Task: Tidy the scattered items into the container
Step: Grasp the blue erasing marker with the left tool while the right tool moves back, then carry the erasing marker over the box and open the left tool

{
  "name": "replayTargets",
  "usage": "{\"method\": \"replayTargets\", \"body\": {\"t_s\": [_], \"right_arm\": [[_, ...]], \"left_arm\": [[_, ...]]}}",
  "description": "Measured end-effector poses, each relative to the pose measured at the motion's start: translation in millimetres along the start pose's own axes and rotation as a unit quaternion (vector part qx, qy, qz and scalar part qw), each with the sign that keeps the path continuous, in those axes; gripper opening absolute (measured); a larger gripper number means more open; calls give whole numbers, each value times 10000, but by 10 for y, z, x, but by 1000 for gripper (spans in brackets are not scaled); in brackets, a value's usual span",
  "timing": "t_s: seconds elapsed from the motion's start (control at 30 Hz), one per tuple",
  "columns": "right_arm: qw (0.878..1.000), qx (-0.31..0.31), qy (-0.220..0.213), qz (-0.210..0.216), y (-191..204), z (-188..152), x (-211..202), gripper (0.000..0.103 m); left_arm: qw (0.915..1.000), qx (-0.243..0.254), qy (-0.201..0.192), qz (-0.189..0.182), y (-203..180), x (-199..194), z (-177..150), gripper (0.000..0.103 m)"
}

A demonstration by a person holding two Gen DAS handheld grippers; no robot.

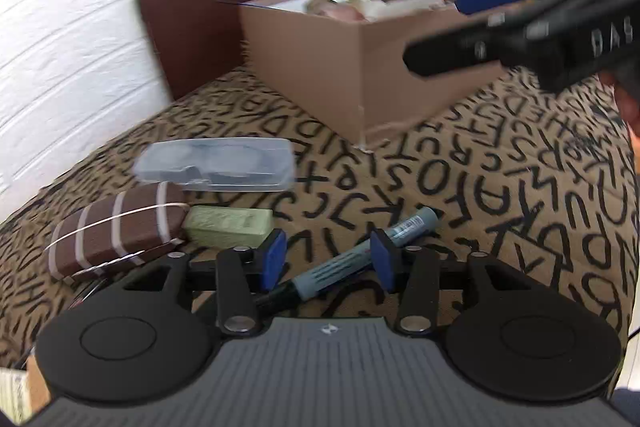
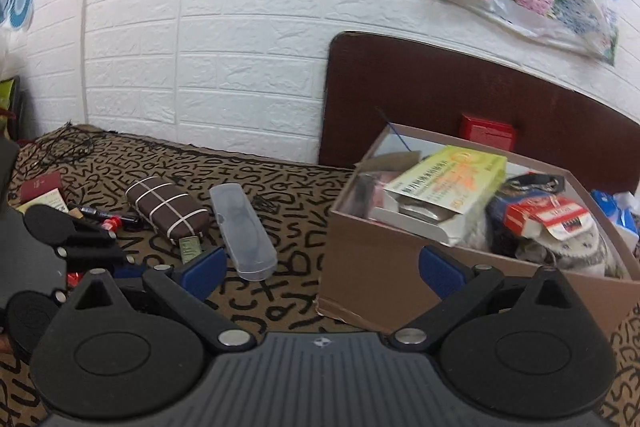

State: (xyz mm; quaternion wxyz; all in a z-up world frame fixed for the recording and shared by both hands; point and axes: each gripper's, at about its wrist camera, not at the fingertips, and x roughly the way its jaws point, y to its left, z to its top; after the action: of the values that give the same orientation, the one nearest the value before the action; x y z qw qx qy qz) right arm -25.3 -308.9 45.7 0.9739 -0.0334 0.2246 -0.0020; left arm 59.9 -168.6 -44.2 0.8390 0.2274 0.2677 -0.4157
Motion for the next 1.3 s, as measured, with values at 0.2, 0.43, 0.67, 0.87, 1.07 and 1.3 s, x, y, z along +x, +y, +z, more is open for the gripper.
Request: {"method": "replayTargets", "body": {"t_s": [0.2,0.43,0.67,0.87,1.07,1.3], "right_arm": [[9998,112,133,2,-106,-88,23,103],[9993,140,333,93,-85,-198,139,103],[9996,-17,297,11,-77,-174,110,103],[9997,177,150,-118,-172,-99,78,103],[9989,322,-4,-343,-404,12,-65,103],[9966,660,-80,-496,-782,-66,-142,103]], "left_arm": [[9967,664,255,-379,-143,189,-22,46],[9991,126,385,97,-224,349,104,17],[9970,-538,246,491,-99,214,256,17],[9958,-598,-42,693,-89,-26,545,17],[9953,-645,-476,547,-131,-152,1074,17],[9940,-691,-781,342,-181,164,1869,17]]}}
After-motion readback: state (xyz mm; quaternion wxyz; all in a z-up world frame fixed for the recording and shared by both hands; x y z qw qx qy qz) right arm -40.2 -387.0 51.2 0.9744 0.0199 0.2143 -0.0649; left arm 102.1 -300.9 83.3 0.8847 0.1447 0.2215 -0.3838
